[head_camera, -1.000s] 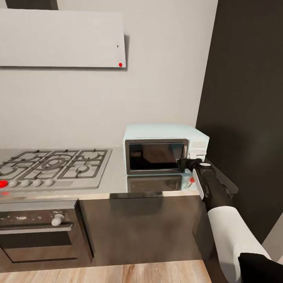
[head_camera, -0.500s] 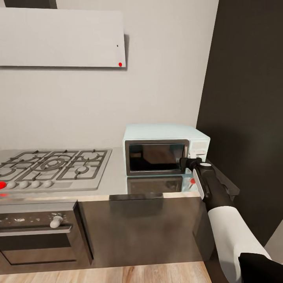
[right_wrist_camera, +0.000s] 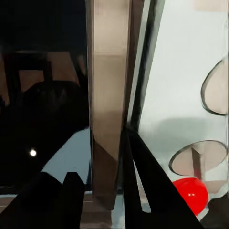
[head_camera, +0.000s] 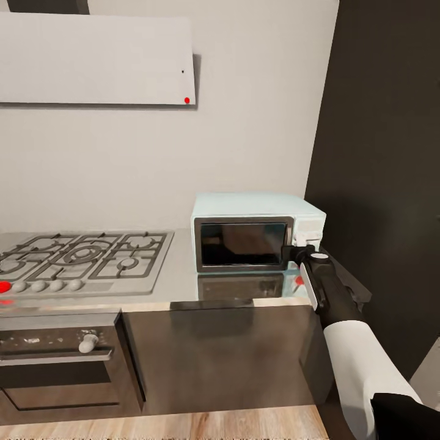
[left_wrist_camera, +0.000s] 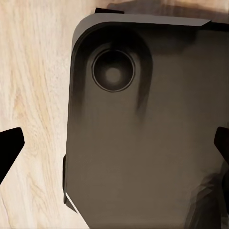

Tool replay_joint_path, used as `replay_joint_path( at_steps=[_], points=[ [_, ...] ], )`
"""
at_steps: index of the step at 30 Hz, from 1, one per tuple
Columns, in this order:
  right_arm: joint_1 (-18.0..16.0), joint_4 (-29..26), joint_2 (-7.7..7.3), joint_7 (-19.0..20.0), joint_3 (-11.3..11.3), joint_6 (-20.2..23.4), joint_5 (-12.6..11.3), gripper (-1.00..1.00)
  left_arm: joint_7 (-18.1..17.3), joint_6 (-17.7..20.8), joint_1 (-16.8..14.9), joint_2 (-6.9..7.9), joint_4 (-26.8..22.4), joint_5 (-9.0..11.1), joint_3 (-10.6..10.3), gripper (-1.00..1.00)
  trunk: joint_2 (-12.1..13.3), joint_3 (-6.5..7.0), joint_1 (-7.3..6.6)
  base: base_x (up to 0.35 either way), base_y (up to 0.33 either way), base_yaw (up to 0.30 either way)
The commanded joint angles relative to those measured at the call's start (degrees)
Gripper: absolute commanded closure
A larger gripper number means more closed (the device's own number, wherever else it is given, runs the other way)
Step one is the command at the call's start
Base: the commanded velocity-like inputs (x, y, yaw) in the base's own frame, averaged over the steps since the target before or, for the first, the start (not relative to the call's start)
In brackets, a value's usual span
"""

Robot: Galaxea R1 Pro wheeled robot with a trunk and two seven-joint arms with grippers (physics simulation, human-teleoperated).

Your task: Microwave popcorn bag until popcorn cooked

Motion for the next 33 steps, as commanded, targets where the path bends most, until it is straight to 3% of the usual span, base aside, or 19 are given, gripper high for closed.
replay_joint_path(
  at_steps=[1,11,33],
  points=[
    [0.0,-0.1,0.12,0.5,0.0,0.3,-1.3,1.0,0.0,0.0,0.0,-0.06,0.0,0.6,0.0,-1.0,0.0,-0.05,-0.02,-0.24,0.0,0.0],
    [0.0,-0.1,0.3,0.4,0.0,0.3,-1.3,1.0,0.0,0.0,0.0,-0.27,0.0,0.6,0.1,-1.0,0.0,-0.05,-0.02,-0.33,0.019,0.0],
    [0.0,-0.1,0.31,0.4,0.0,0.4,-1.3,1.0,0.0,0.0,0.0,-0.24,0.0,0.6,0.0,-1.0,0.0,-0.05,-0.02,-0.263,0.155,0.0]
  ],
)
